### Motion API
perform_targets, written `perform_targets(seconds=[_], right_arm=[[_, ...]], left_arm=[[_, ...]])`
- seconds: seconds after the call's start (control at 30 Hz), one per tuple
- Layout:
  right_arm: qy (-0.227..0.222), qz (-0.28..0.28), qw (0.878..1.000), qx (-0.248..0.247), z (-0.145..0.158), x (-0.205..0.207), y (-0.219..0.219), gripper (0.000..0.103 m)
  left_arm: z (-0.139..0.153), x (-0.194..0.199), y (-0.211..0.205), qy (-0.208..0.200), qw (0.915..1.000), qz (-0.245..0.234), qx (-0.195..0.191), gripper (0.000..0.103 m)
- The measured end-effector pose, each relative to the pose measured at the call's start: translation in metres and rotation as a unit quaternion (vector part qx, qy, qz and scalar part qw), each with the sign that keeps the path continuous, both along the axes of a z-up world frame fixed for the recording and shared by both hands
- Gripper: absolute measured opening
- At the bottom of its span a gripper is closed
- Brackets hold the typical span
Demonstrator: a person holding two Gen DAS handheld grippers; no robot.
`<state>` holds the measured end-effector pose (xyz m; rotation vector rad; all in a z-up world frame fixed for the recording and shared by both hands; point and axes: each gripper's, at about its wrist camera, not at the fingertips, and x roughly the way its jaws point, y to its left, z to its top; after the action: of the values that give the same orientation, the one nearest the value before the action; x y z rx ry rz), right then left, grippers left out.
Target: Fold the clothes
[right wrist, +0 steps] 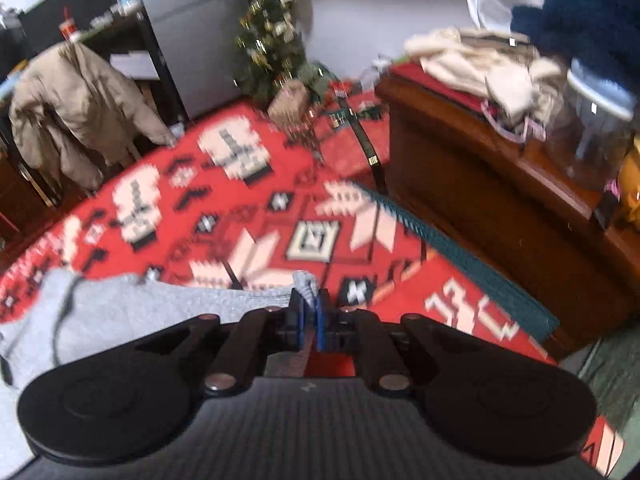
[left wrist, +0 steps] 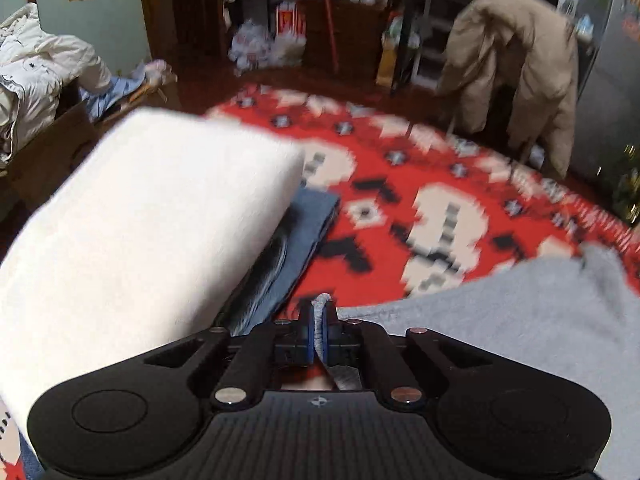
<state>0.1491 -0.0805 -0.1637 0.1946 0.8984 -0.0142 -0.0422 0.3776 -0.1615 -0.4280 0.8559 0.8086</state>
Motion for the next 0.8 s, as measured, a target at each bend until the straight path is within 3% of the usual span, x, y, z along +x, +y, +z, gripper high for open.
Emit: perform_targets(seconds=[0.07, 0.13, 0.27, 0.33, 0.4, 0.5, 0.6, 0.7, 0.8], right_arm=[[0.002, 0.0, 1.0, -0.001, -0.002, 0.0, -0.001, 0.014], [-0.006, -0.001, 1.0, -0.004, 0.001, -0.003, -0.003, 0.032], [-0.027, 0.002, 1.0, -0.013, 0.02, -0.01, -0.01, 0.044], [-0.038, 0.009, 0.999, -0.007, 0.032, -0.016, -0.012, 0.071], [-0.048, 0.031, 0.998, 0.001, 0.045, -0.021, -0.006, 0.089], [-0.06, 0.085, 0.995, 0.012, 0.064, -0.026, 0.012, 0.091], [-0.044, 0.12, 0.991, 0.045, 0.07, -0.021, 0.04, 0.091], [-0.024, 0.145, 0.987, 0.069, 0.069, -0.01, 0.072, 0.091], [-0.021, 0.174, 0.983, 0.06, 0.068, 0.0, 0.107, 0.091]], left_arm=[[0.003, -0.002, 0.001, -0.003, 1.0, -0.006, -0.007, 0.014], [0.008, -0.007, 0.002, -0.016, 0.9996, -0.009, -0.019, 0.017], [0.028, -0.019, 0.001, -0.054, 0.9978, -0.011, -0.036, 0.02], [0.041, -0.018, -0.003, -0.073, 0.9957, -0.025, -0.05, 0.027], [0.05, -0.009, -0.012, -0.089, 0.9921, -0.054, -0.07, 0.036], [0.056, 0.019, -0.025, -0.095, 0.986, -0.091, -0.102, 0.038], [0.052, 0.063, -0.033, -0.082, 0.9781, -0.119, -0.149, 0.038], [0.043, 0.114, -0.033, -0.075, 0.9715, -0.116, -0.193, 0.038], [0.034, 0.157, -0.026, -0.08, 0.9622, -0.103, -0.239, 0.039]])
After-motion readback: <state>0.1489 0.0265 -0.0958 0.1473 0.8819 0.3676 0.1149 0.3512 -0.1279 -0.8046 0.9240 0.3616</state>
